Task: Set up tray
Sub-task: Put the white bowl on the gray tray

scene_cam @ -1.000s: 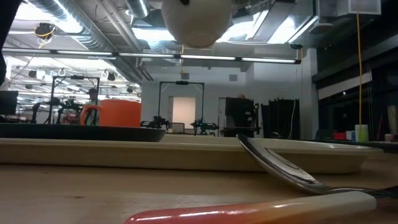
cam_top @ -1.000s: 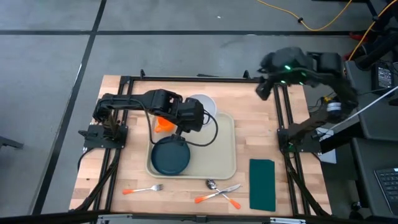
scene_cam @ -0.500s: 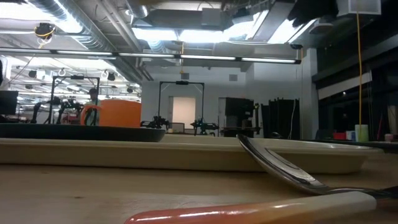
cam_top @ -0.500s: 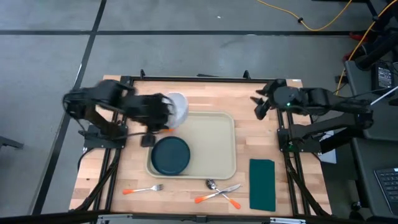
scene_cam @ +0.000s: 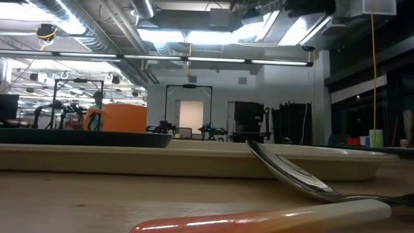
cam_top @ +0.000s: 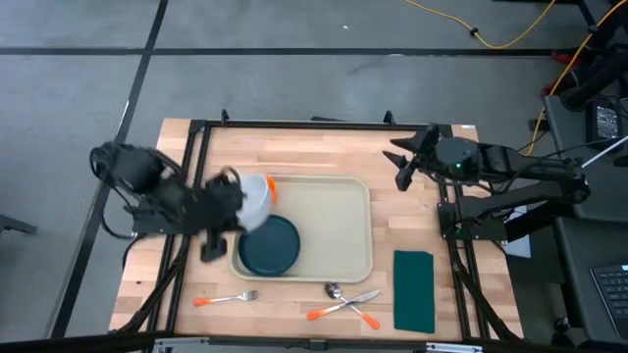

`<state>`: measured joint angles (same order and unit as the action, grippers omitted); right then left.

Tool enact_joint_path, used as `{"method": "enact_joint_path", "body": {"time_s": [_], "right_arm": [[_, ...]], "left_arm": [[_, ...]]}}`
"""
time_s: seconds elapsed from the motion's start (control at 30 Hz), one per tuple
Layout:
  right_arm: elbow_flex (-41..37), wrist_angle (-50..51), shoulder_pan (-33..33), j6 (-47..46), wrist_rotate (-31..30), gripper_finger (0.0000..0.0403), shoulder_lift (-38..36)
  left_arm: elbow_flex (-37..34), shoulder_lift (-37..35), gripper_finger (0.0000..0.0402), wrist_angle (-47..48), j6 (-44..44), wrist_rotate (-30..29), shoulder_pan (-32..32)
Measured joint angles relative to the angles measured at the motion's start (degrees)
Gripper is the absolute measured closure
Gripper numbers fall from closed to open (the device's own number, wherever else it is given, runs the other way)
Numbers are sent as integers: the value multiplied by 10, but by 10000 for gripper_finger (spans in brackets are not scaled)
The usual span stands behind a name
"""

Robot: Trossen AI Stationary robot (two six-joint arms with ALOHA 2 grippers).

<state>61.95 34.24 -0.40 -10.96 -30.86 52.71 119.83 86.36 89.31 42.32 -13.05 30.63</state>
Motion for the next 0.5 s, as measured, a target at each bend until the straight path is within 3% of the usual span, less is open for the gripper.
{"method": "enact_joint_path", "body": {"time_s": [0.17,0.5], "right_arm": [[0,-16,-1,25,0,221,1],[0,-35,-2,74,19,221,1]], "left_arm": [[-1,66,400,-24,40,14,34],[-1,150,400,10,101,-12,31]]}}
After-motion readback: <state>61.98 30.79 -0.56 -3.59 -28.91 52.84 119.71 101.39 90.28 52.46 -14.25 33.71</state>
